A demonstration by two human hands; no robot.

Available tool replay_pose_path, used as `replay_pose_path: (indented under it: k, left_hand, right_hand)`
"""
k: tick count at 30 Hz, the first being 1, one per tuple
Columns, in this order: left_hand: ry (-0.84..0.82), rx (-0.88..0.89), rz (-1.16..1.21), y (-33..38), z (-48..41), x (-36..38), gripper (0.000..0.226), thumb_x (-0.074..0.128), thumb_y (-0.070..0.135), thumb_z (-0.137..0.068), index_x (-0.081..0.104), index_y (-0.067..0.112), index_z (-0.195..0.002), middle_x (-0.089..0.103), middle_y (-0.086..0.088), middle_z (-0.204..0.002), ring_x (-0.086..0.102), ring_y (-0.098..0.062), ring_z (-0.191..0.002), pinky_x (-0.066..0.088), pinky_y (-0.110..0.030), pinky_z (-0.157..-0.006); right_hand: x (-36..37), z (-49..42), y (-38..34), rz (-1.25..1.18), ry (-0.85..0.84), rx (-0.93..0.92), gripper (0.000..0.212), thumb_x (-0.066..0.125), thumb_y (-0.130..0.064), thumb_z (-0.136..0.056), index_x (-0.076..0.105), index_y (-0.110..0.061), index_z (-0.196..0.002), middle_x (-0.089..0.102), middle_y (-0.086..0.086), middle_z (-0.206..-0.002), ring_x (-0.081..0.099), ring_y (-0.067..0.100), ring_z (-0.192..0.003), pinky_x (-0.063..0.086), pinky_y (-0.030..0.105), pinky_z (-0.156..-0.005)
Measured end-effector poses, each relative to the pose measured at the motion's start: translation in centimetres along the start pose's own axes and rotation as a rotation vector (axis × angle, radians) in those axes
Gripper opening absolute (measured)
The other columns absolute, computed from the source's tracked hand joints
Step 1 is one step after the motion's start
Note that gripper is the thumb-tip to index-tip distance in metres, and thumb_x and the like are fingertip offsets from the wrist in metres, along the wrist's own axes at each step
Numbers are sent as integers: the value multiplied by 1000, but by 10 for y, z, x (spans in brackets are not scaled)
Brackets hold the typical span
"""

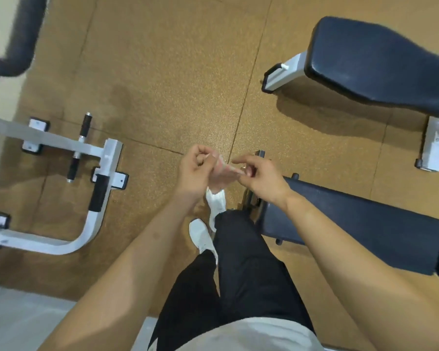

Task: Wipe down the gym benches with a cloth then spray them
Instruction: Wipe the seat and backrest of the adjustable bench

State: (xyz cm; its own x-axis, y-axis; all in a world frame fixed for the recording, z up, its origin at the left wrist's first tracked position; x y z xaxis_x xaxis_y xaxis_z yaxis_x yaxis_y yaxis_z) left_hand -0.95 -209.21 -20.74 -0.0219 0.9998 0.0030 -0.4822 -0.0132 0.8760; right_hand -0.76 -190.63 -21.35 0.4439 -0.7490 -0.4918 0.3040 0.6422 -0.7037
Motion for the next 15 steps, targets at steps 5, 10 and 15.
replay_pose_path:
  k: [5, 10, 15]
  left_hand:
    - [-161, 44, -210, 60, -28, 30, 6, 64, 17, -100, 64, 11, -98, 69, -2, -93, 64, -4, -82, 52, -18, -75]
    - [-335, -56, -384, 88, -72, 74, 14, 77, 11, -90, 67, 10, -100, 71, -1, -93, 66, -6, -81, 55, -18, -69]
    - [-520, -49, -610, 119, -130, 139, 37, 78, 3, -87, 67, 11, -120, 70, -14, -95, 63, -14, -82, 52, -11, -68]
  right_hand:
    - [-46, -10, -2, -208, 95, 89, 7, 76, -13, -87, 70, -14, -82, 64, 4, -83, 56, 13, -75, 43, 29, -69]
    - [-111, -29, 15, -500, 85, 240, 28, 70, -8, -85, 47, -16, -71, 66, 7, -67, 66, 38, -69, 52, 49, -68]
    - [-185, -55, 44, -608, 173, 321, 29, 71, -7, -86, 49, -20, -72, 56, 2, -60, 57, 24, -66, 47, 43, -72]
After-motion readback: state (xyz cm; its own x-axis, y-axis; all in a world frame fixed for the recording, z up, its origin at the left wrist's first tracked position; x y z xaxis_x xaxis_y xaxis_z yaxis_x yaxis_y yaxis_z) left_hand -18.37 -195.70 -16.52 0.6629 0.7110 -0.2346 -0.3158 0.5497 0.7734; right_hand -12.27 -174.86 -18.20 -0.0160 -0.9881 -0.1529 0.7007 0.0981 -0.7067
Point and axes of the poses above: each hand's wrist, its own z-axis away from the middle knuckle, its own x-axis out of the palm, y = z × x, the point moved 5 cm from there along -z, towards the middle knuckle
